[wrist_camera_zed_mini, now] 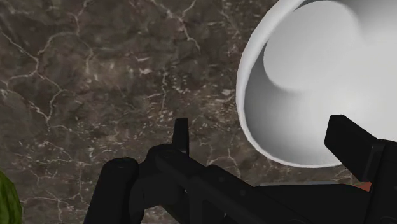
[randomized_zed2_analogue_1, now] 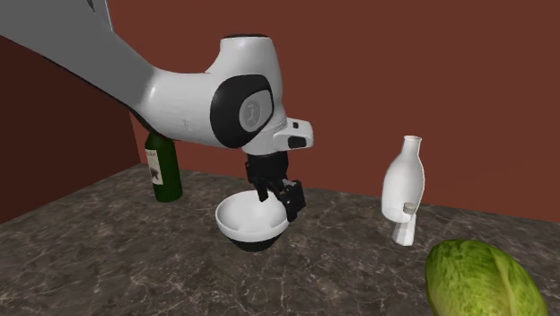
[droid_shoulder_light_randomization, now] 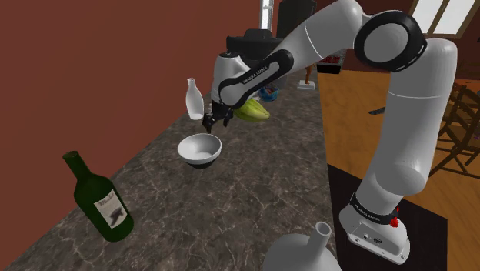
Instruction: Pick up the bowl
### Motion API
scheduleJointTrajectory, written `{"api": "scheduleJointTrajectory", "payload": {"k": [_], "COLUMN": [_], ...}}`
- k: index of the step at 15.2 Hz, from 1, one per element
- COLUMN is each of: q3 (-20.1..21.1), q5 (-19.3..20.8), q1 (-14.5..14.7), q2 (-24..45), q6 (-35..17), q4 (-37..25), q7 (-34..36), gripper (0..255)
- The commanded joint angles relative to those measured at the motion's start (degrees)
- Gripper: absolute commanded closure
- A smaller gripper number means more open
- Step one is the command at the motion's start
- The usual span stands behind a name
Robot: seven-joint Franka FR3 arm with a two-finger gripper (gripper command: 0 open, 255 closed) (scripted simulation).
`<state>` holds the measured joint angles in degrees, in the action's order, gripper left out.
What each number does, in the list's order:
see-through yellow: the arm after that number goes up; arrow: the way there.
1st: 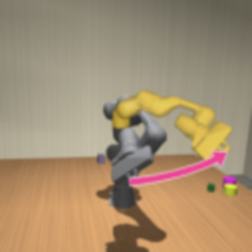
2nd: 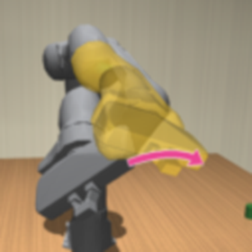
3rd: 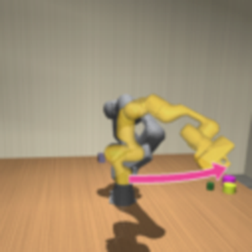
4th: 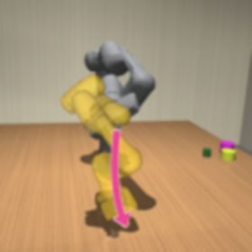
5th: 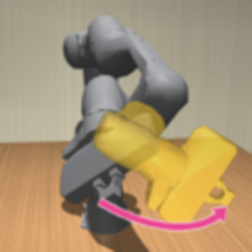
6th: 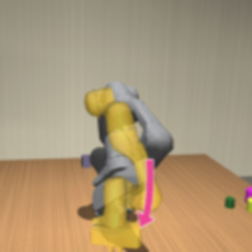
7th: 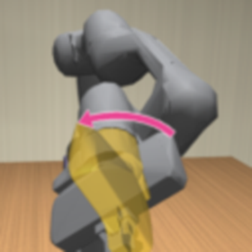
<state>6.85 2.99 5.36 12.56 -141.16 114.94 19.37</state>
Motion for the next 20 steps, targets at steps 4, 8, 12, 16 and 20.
{"api": "scheduleJointTrajectory", "payload": {"k": [4,8,12,16,20], "q3": [-0.17,-0.3,-0.31,-0.3,-0.25], "q5": [0.72,1.01,1.01,1.02,0.89], "q1": [0.31,0.41,0.4,0.41,0.37], "q2": [3.24,4.42,4.42,4.42,3.95], "q6": [-3.57,-5.26,-5.27,-5.27,-4.61], "q4": [0.3,0.83,0.83,0.83,0.63], "q7": [0.6,0.82,0.82,0.83,0.73], "gripper": [0,0,255,255,255]}}
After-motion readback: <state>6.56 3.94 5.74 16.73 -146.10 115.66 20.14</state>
